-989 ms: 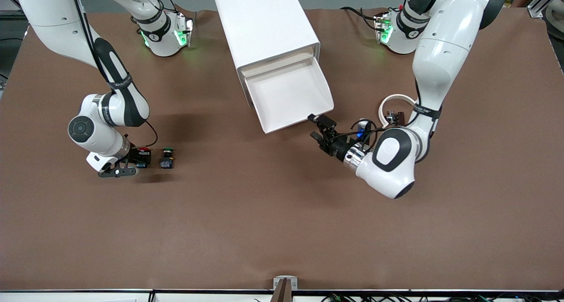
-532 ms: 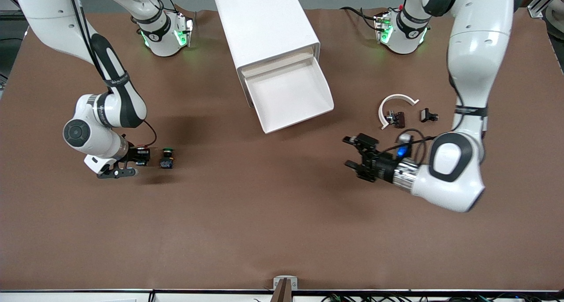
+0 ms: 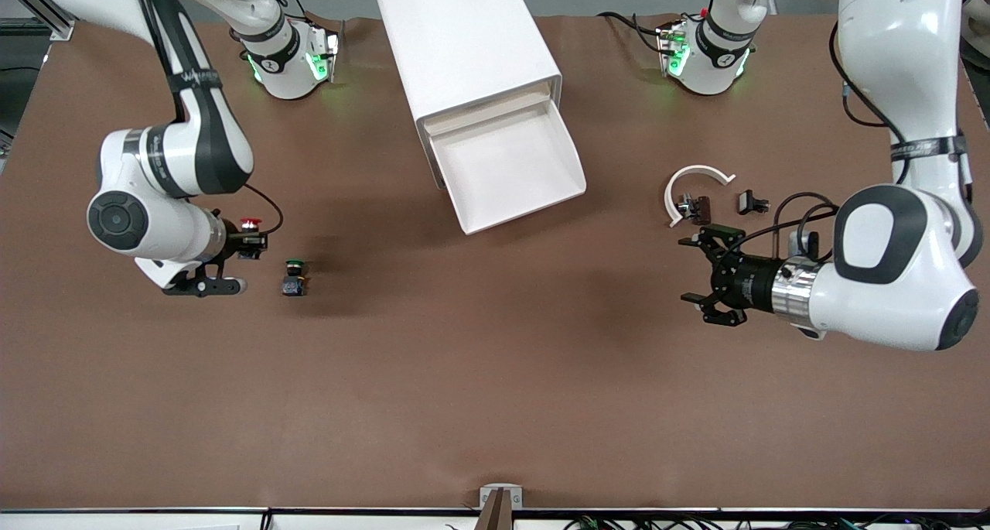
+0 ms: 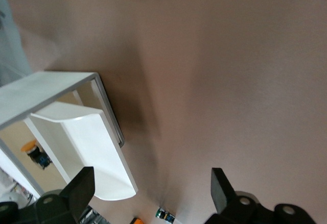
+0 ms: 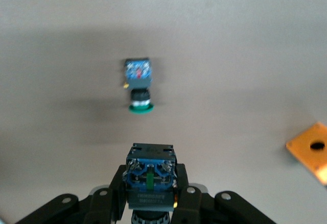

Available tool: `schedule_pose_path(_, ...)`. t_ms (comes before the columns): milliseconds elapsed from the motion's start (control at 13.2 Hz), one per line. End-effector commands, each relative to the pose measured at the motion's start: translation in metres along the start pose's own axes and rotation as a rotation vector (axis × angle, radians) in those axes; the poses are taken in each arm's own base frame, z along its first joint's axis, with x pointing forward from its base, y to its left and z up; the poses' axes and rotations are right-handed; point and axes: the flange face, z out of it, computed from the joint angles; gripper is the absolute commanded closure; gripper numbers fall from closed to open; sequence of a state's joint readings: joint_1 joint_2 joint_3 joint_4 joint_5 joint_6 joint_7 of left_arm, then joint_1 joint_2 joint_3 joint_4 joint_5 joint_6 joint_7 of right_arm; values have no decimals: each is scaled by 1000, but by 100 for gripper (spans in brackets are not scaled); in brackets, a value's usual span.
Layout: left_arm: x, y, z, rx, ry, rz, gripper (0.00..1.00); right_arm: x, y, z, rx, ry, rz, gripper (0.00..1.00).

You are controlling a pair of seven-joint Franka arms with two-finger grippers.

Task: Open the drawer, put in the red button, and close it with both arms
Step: 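Carry the red button with the right gripper over the open drawer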

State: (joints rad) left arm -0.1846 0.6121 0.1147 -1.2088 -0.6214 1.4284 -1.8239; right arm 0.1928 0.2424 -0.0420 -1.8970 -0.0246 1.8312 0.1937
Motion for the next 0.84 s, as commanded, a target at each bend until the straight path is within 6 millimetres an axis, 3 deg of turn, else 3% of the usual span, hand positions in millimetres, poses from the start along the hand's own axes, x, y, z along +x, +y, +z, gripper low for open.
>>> schedule_pose_path(0, 7, -22, -35, -78, 92, 118, 0, -24, -46, -47, -47, -45, 127, 93)
schedule_pose_path(152, 5, -33, -48, -111, 158, 150, 0, -53, -105, -79, -100, -55, 230, 93)
schedule_pose_path(304, 5, -42, -58, -129, 210, 209, 0, -88, -175, -92, -135, -8, 326, 93)
schedule_pose_path(532, -4, -64, -73, -116, 289, 589, 0, -143, -271, -110, -81, 45, 483, 94)
schedule_pose_path(760, -12, -85, -72, -90, 327, 735, 0, -149, -331, -106, 50, -74, 698, 93)
